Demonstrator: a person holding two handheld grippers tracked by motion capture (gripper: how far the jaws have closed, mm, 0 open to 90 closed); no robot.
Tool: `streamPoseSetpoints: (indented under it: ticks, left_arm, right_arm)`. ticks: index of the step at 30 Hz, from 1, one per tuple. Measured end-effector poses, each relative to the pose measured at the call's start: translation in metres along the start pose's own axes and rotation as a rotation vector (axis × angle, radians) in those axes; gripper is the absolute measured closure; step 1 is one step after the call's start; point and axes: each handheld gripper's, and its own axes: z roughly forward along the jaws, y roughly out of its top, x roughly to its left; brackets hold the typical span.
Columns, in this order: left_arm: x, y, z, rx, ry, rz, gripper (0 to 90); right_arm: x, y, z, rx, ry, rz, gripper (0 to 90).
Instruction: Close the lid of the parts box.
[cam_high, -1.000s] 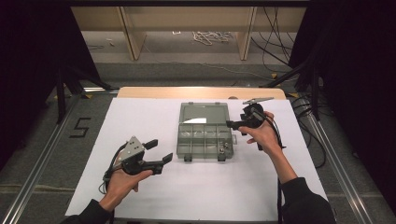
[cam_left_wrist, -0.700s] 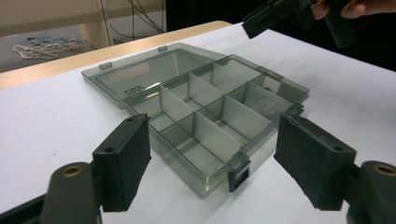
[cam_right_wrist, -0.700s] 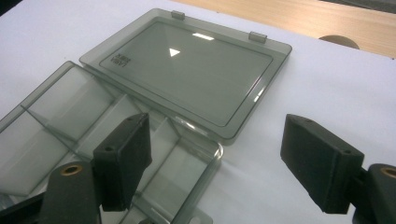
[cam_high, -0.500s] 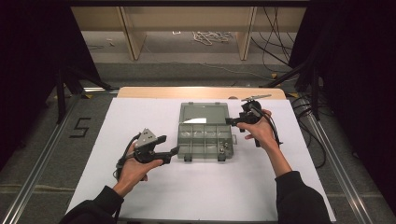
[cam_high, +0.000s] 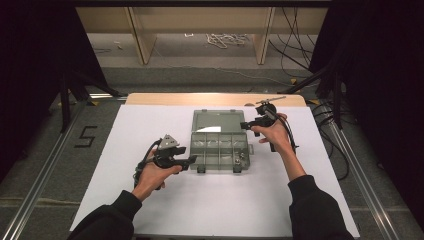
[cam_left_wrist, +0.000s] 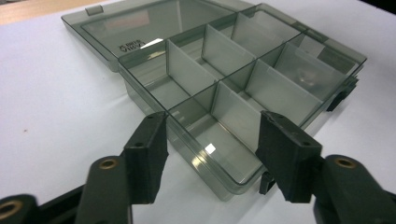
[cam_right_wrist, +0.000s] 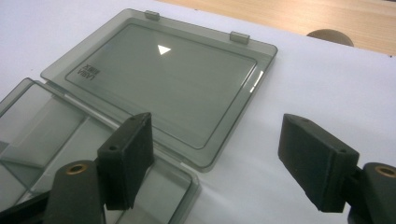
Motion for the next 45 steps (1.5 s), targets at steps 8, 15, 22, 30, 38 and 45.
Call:
streamPoseSetpoints:
  ticks: [8, 15, 22, 30, 38, 45]
  left_arm:
    - [0.004, -0.001, 0.006, 0.026, 0.015, -0.002, 49.9]
    - [0.006, -0.002, 0.008, 0.044, 0.006, -0.01, 54.1]
    - [0.007, -0.004, 0.011, 0.061, 0.006, -0.013, 58.0]
    - [0.004, -0.003, 0.013, 0.073, 0.012, -0.011, 64.4]
    - [0.004, -0.003, 0.013, 0.07, 0.008, -0.028, 66.3]
    - [0.004, -0.003, 0.013, 0.068, 0.014, -0.031, 66.7]
  right_arm:
    - [-0.004, -0.001, 0.016, 0.026, 0.01, 0.055, 28.6]
    - [-0.006, -0.003, 0.027, 0.032, 0.013, 0.046, 29.5]
    - [-0.004, 0.003, 0.031, 0.055, 0.007, 0.074, 30.0]
    - [-0.009, 0.0, 0.038, 0.051, 0.031, 0.086, 33.0]
    - [-0.008, 0.001, 0.043, 0.079, 0.033, 0.12, 33.8]
    - [-0.007, 0.004, 0.047, 0.085, 0.032, 0.101, 34.8]
